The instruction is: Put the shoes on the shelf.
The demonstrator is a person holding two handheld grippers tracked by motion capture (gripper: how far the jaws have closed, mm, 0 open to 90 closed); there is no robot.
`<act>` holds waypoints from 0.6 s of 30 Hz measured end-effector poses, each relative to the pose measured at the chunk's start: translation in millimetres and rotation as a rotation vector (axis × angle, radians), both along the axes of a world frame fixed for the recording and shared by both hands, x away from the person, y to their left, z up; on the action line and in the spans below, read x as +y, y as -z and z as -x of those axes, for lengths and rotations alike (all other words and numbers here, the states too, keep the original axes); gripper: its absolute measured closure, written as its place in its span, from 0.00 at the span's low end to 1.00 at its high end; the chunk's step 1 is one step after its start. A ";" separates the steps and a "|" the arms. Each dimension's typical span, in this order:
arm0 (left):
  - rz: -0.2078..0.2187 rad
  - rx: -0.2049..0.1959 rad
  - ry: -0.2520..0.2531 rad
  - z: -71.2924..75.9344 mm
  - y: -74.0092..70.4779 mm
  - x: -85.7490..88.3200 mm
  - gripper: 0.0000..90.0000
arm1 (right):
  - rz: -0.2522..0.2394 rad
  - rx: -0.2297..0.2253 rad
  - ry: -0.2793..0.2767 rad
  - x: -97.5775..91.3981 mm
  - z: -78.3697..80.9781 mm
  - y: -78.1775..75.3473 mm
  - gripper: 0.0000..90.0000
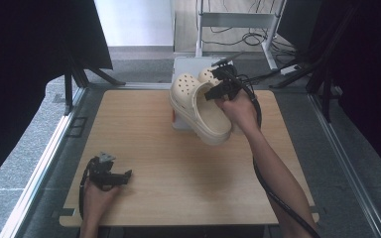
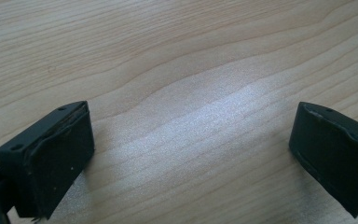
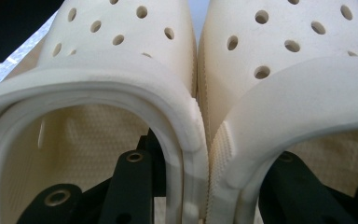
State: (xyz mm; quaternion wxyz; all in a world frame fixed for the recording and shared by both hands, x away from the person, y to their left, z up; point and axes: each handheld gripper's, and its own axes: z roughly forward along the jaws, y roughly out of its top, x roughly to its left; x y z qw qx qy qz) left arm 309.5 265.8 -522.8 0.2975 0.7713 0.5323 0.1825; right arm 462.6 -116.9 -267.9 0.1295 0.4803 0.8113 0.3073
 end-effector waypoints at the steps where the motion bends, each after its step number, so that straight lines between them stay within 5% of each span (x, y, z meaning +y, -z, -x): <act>1: 0.000 0.000 0.000 0.0 0.0 0.0 0.00 | 0.001 0.001 0.012 0.4 -4.3 0.4 0.74; 18: 0.001 0.003 0.000 0.2 -0.1 0.0 0.00 | -0.019 0.012 0.124 17.6 -52.5 -0.8 0.74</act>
